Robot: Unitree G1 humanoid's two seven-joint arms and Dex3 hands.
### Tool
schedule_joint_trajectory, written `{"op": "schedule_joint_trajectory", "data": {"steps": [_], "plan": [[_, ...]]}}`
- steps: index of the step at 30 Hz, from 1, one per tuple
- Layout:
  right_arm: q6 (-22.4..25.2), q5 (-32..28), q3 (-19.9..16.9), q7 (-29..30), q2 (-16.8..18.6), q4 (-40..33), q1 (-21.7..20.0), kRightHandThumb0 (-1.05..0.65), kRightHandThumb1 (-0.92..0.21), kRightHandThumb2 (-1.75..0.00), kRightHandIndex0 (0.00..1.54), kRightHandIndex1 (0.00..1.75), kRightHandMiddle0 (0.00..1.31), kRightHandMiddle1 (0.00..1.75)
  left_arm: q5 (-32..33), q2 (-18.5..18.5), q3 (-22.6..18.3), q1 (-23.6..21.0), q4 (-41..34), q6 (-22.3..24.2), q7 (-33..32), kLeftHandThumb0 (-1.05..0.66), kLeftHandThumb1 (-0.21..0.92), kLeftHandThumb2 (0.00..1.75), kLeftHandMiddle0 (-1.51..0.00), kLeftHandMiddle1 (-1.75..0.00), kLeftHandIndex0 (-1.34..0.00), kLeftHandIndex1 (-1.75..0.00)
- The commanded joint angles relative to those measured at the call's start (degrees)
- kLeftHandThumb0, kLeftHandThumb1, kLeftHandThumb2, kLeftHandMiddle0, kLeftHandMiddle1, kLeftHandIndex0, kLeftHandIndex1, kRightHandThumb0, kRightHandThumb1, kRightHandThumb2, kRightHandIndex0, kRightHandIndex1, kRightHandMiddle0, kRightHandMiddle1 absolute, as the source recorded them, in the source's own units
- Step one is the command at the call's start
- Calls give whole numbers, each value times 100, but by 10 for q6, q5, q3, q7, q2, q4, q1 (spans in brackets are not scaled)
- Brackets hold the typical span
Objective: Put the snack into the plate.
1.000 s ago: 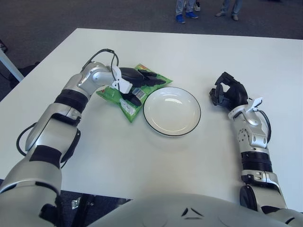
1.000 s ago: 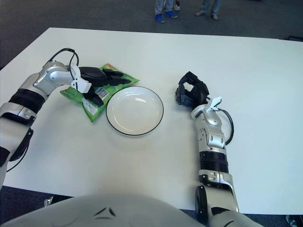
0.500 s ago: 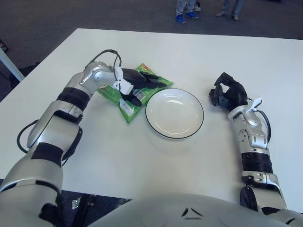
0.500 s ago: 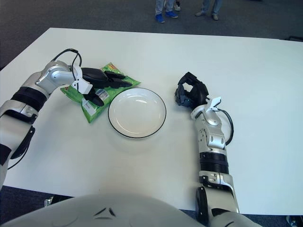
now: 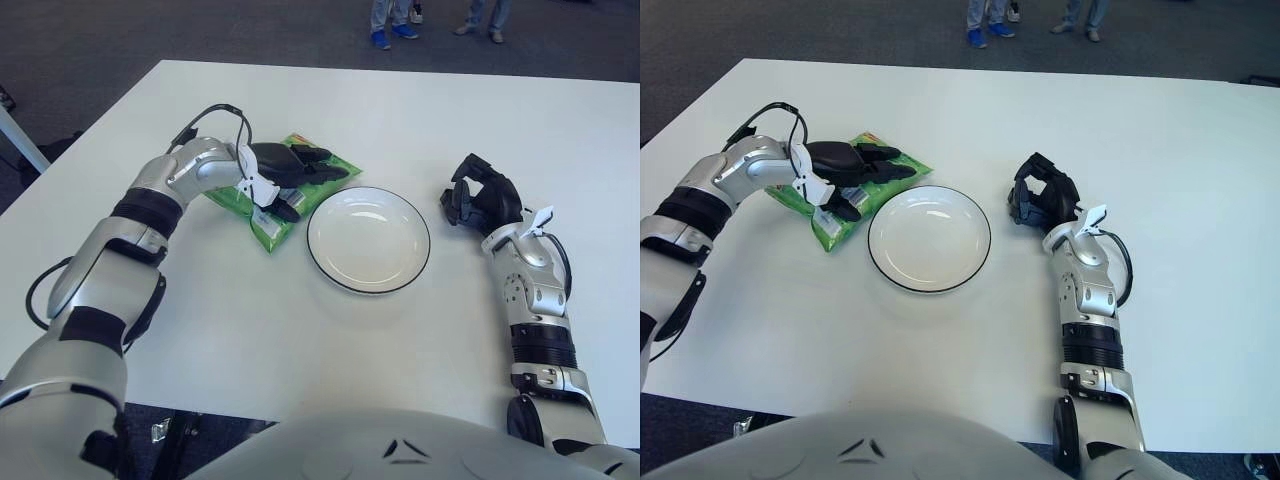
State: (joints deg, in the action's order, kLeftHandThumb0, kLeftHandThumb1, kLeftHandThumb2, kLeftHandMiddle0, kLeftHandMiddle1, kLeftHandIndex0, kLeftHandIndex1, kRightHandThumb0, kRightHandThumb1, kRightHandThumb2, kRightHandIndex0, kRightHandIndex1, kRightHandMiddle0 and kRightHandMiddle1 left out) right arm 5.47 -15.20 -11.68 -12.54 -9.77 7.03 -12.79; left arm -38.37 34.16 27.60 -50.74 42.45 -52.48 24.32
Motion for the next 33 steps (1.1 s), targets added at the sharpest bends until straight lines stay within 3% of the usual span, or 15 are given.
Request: {"op": "schedule_joint_trajectory", "data": {"steps": [1,7,14,22,33], "plan": [[18,-7,0,1,11,13,31,-46,-39,-124,128,175,56,175,-43,18,1,19,-18,15,-48,-105,92,70,0,0,0,0],[21,-6,-1,2,11,12,31,-46,-39,-124,127,175,56,175,-99,50,-20,58,-98,59,-135,-105,92,72,0,0,-2,-2],[20,-6,-2,1,10,15,30,-46,-38,-124,128,175,56,175,-140,65,-31,84,-156,116,-186,-105,92,68,0,0,0,-10],[18,-6,-2,-3,10,18,29,-46,-38,-124,128,175,56,175,-137,81,-42,107,-200,147,-184,-105,92,65,0,0,0,-4],[17,-5,-3,-5,9,21,28,-46,-38,-124,128,175,56,175,-111,91,-55,127,-227,155,-161,-105,92,61,0,0,0,0]]}}
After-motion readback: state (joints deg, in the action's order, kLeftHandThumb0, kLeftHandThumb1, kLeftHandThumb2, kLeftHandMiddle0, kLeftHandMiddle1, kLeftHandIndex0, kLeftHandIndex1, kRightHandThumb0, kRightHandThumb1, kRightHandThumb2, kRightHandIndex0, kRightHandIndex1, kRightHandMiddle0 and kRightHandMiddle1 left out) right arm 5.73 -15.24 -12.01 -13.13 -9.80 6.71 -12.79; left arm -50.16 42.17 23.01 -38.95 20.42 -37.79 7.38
